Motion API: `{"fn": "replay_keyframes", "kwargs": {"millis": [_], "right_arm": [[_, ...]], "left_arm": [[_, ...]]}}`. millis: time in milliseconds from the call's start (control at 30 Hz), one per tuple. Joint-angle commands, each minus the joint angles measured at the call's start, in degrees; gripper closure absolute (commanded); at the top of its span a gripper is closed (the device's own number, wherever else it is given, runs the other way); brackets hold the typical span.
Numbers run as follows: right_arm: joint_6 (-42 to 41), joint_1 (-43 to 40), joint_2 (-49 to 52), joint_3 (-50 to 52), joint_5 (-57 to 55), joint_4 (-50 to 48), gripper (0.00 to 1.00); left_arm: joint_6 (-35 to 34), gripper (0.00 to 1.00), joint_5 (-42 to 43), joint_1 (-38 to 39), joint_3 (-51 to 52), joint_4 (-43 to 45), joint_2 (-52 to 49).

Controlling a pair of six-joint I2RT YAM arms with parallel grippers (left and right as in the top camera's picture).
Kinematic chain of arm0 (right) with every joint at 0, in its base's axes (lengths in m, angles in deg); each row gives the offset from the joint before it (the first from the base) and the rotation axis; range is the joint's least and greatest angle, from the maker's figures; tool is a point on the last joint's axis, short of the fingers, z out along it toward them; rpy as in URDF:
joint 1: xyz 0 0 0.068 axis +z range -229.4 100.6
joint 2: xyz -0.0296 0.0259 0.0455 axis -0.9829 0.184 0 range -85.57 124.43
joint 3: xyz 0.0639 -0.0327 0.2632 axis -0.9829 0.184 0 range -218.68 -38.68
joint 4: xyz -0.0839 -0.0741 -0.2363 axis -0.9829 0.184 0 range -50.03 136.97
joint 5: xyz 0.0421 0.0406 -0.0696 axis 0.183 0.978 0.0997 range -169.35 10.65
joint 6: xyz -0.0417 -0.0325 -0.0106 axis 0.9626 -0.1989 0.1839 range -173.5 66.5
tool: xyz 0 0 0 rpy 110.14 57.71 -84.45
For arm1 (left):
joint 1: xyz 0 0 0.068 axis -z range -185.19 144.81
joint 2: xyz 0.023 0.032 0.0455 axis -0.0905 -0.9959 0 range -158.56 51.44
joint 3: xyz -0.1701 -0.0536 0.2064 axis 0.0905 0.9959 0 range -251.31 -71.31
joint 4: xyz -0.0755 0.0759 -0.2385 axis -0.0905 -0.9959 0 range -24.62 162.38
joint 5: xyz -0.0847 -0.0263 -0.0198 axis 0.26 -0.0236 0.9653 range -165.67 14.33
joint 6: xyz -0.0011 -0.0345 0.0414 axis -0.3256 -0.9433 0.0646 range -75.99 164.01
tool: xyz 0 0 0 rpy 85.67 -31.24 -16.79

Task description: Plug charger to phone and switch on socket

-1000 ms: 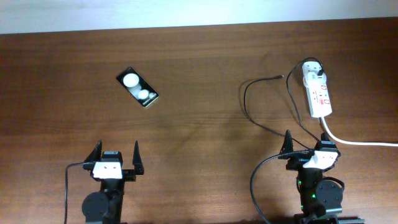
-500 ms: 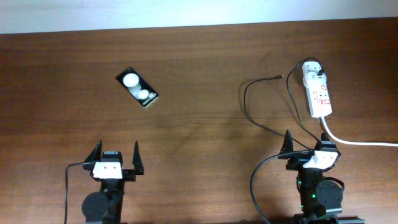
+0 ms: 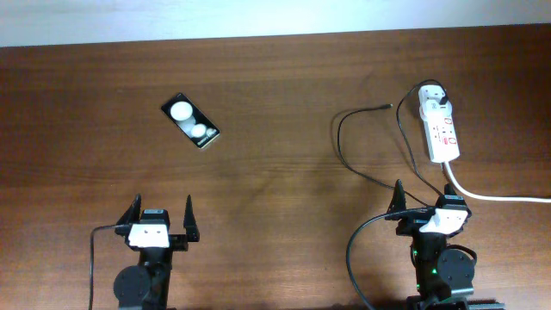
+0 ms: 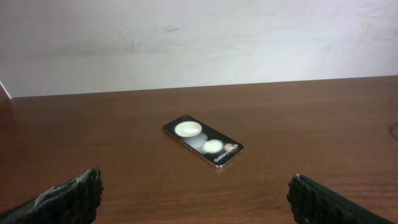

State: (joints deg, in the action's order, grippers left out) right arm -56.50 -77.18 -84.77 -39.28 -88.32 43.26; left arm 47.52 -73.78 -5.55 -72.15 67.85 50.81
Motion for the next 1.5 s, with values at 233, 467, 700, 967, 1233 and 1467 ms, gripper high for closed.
{"fn": "replay_keyframes", "kwargs": {"millis": [233, 467, 700, 967, 1233, 1467], "right_arm": [[-0.22, -0.42, -0.5, 0.28, -0.33, 0.46, 0.01], [-0.22, -0.42, -0.48, 0.28, -0.31, 0.46, 0.01], [-0.22, -0.42, -0.5, 0.28, -0.33, 0.46, 0.01], [-0.22, -0.42, -0.5, 0.28, -0.33, 0.46, 0.02], [-0.22, -0.42, -0.5, 0.28, -0.33, 0.46, 0.01], [-0.22, -0.42, -0.5, 0.28, -0.33, 0.46, 0.01]], "left_arm": [[0.9, 0.01, -0.39, -0.07, 0.26, -0.2, 0.22], [0.9, 0.01, -0.39, -0.09, 0.26, -0.2, 0.22], [0.9, 0.01, -0.39, -0.09, 0.26, -0.2, 0.22], [0.9, 0.01, 5.7, -0.07, 0.26, 6.21, 0.22], [-2.86, 0.01, 7.37, -0.07, -2.89, 15.21, 0.22], [-2.82, 0.01, 7.37, -0.07, -15.43, 10.97, -11.37]]}}
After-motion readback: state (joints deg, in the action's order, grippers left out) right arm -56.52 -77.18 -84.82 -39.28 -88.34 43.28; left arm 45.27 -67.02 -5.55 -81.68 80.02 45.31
